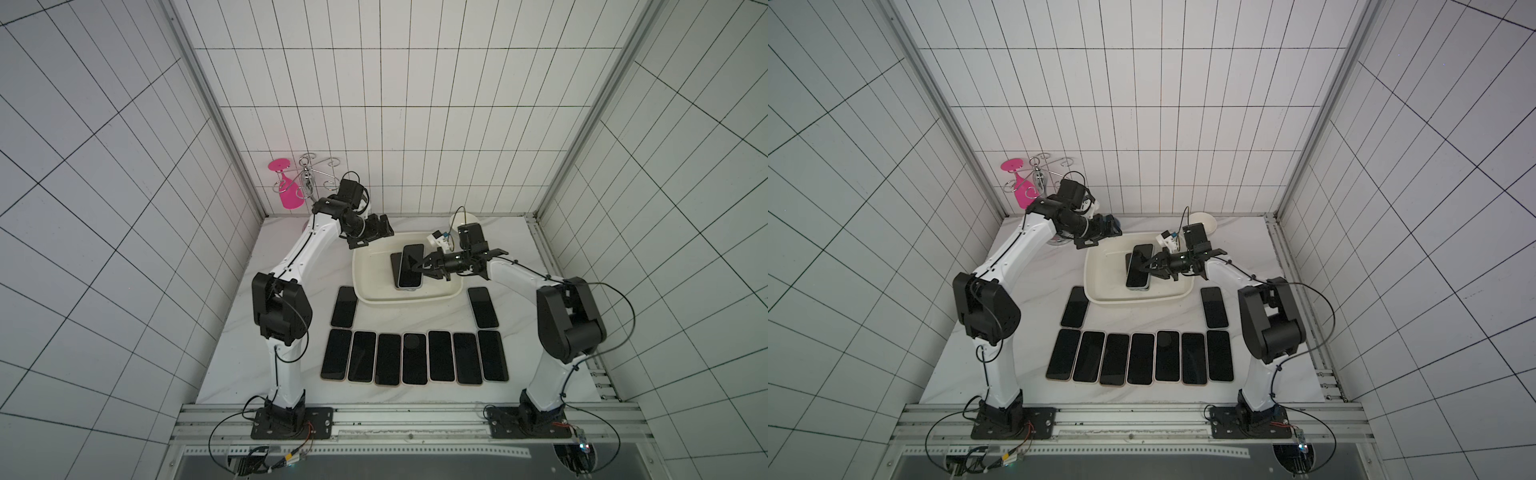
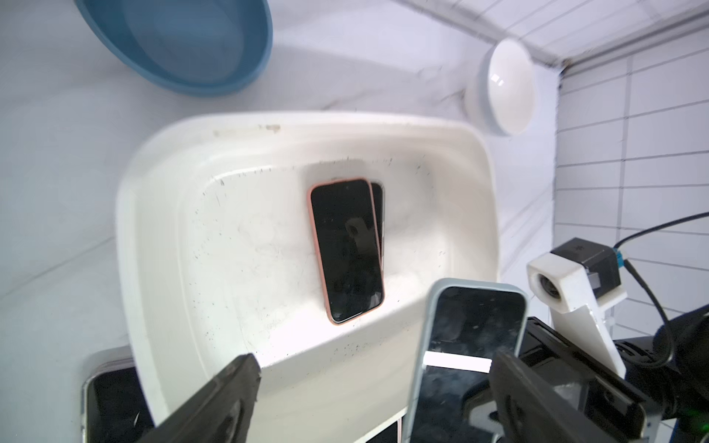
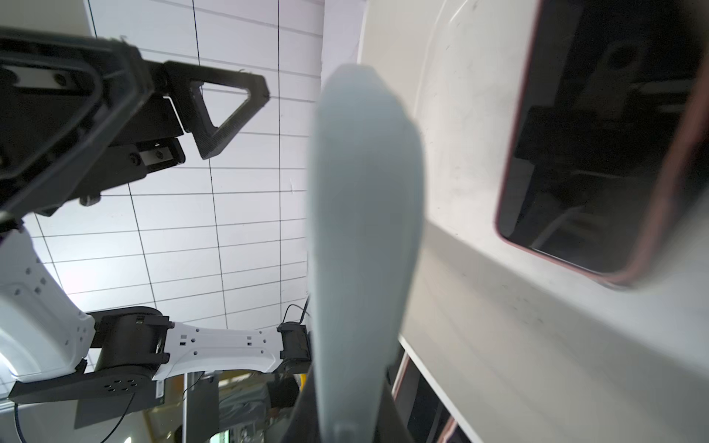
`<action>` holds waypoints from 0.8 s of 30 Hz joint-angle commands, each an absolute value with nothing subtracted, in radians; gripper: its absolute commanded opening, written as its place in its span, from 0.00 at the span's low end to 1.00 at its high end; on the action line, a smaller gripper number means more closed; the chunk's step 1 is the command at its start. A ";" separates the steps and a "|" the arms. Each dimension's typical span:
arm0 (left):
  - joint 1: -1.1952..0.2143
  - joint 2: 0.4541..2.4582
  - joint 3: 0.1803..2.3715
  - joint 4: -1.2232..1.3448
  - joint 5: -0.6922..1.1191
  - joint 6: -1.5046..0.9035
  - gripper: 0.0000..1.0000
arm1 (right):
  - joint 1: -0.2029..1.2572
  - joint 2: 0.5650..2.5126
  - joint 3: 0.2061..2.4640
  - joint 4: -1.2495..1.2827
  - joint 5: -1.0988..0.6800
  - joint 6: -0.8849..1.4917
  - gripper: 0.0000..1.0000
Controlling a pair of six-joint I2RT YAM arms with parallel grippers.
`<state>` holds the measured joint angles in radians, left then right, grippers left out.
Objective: Take the phone out of the storage box
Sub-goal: Place the phone at the center of the board.
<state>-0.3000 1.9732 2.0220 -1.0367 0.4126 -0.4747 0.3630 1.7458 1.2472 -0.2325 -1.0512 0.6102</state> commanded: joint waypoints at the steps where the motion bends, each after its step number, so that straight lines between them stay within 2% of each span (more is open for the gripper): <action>1: -0.301 1.917 2.029 -0.946 0.469 -0.503 0.98 | 0.211 1.619 1.261 -0.710 -0.929 0.293 0.06; 3: -0.314 1.908 2.019 -0.931 0.470 -0.497 0.98 | 0.123 1.603 1.286 -0.862 -0.829 0.215 0.05; 8: -0.359 1.882 1.942 -0.907 0.447 -0.471 0.98 | -0.043 1.615 1.301 -0.964 -0.726 0.189 0.05; 12: -0.394 1.835 1.839 -0.867 0.429 -0.454 0.98 | -0.120 1.637 1.321 -1.079 -0.462 0.154 0.05; 16: -0.394 1.806 1.749 -0.801 0.458 -0.476 0.98 | -0.147 1.659 1.342 -1.094 -0.413 0.150 0.05; 24: -0.388 1.821 1.741 -0.801 0.474 -0.445 0.98 | -0.142 1.754 1.430 -1.166 -0.267 0.086 0.11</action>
<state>-0.3935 1.8507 1.7424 -0.8410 0.4549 -0.4690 -0.1455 1.7271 1.3731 -1.1107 -0.3389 0.1310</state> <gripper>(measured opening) 0.981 0.131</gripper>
